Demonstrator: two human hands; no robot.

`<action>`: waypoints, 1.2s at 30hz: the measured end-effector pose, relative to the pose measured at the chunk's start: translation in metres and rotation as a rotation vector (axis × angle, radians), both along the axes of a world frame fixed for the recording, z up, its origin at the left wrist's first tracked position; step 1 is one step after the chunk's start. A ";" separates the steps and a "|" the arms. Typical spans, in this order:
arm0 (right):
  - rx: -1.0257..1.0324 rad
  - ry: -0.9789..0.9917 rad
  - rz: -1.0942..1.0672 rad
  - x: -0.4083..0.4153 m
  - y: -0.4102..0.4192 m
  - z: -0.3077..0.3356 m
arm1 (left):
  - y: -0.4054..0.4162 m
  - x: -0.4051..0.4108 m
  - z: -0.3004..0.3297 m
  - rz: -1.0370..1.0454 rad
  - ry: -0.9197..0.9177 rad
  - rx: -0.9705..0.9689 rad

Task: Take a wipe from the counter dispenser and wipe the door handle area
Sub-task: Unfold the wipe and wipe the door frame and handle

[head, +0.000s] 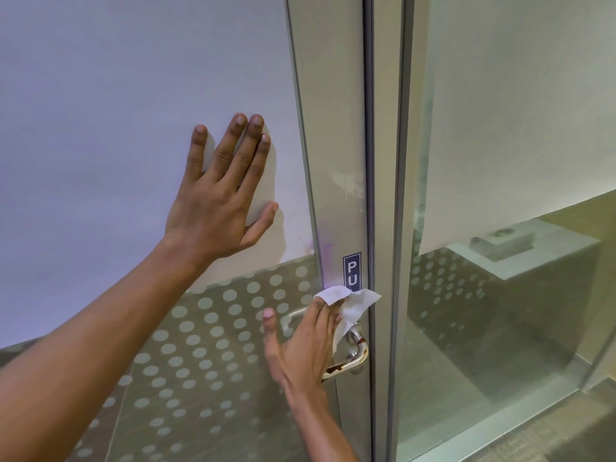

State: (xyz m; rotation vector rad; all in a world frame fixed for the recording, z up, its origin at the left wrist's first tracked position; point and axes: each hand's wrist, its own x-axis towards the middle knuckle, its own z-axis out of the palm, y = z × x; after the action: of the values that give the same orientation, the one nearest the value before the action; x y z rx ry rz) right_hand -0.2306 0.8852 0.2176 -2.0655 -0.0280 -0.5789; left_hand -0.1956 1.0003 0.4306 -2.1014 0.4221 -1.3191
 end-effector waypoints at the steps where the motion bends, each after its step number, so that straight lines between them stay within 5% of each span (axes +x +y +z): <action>1: 0.007 -0.017 0.014 0.002 -0.001 0.002 | 0.000 0.000 0.000 -0.002 -0.005 0.002; 13: -0.262 -0.411 0.139 0.038 -0.042 0.043 | 0.000 0.000 0.000 0.002 -0.008 -0.001; 24: -0.595 -0.792 0.073 0.074 -0.082 0.003 | -0.001 -0.001 0.000 -0.001 0.027 -0.023; 30: -0.573 -0.890 0.154 0.076 -0.100 -0.006 | 0.000 -0.001 0.000 -0.009 0.023 -0.020; 36: -0.659 -0.783 0.345 0.067 -0.119 -0.012 | -0.001 -0.002 0.001 -0.003 0.028 -0.018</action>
State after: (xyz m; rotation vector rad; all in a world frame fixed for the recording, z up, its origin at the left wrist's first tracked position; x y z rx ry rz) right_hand -0.1634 0.7662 0.2054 -2.2196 -1.1345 -1.2333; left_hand -0.1974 0.9992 0.4315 -2.1371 0.4265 -1.3010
